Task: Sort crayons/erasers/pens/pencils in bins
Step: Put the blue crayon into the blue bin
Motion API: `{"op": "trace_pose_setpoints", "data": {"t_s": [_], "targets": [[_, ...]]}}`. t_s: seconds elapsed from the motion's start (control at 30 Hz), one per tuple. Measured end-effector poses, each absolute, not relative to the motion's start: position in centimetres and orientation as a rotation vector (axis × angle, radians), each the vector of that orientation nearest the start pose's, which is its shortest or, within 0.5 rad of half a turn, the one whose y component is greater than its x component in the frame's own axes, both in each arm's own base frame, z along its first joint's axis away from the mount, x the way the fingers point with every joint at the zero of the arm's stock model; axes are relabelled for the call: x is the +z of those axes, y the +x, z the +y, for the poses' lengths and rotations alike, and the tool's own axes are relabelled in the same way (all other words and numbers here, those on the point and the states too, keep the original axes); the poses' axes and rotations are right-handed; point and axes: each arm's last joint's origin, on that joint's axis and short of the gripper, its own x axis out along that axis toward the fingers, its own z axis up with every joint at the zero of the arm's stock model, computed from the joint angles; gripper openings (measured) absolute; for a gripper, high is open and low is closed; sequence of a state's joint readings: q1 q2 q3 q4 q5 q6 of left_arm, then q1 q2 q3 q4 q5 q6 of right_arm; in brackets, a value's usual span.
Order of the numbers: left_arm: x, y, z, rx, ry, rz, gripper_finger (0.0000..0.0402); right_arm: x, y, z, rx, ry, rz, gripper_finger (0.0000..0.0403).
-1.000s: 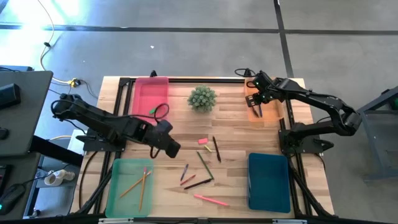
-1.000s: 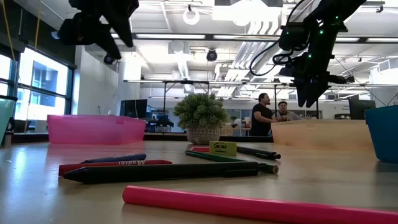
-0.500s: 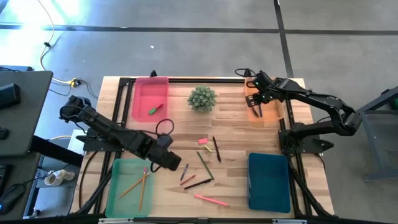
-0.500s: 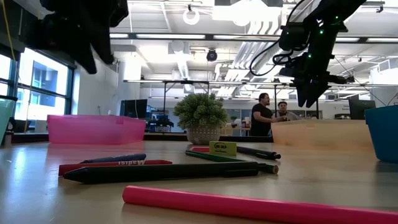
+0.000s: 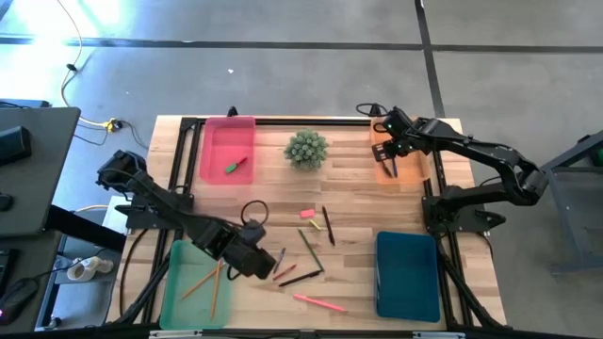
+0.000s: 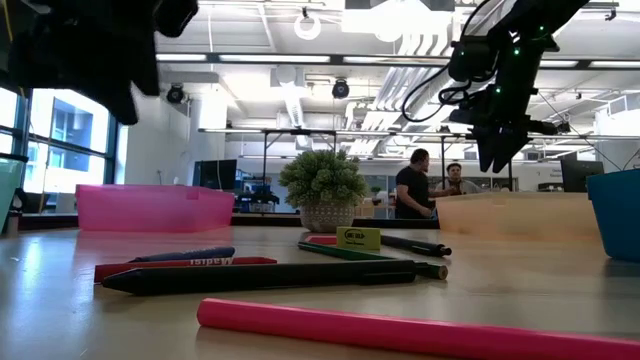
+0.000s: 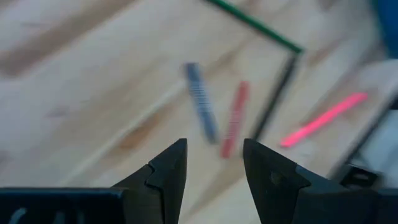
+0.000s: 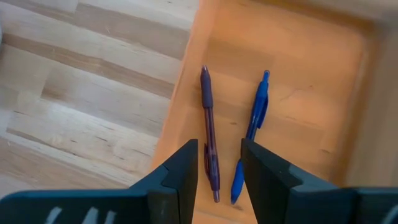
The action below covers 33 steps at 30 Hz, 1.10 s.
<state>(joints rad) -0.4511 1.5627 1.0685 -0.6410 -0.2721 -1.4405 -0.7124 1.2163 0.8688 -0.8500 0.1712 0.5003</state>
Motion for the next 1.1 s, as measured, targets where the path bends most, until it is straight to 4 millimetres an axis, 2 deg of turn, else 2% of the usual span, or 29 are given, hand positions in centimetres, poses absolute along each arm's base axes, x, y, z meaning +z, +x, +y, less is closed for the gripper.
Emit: {"op": "trace_pose_setpoints", "data": {"t_s": [0.27,0.53,0.77,1.1], "targets": [[20.5,29.7,-13.1,0.553,-0.936,0.839,0.0145,23.4,15.9,-14.4,-1.063,0.735,0.991,0.0114],[17.8,31.6,-12.9,0.572,-0.91,0.851,0.0145,23.4,15.9,-14.4,-1.069,0.724,0.989,0.0114],[16.1,32.0,-12.8,0.613,-0.892,0.878,0.0145,23.5,15.8,-14.4,-1.055,0.685,0.998,0.0114],[15.9,31.6,-12.3,0.659,-0.853,0.917,0.0145,24.9,14.7,-13.1,-0.971,0.664,0.997,0.0114]]}}
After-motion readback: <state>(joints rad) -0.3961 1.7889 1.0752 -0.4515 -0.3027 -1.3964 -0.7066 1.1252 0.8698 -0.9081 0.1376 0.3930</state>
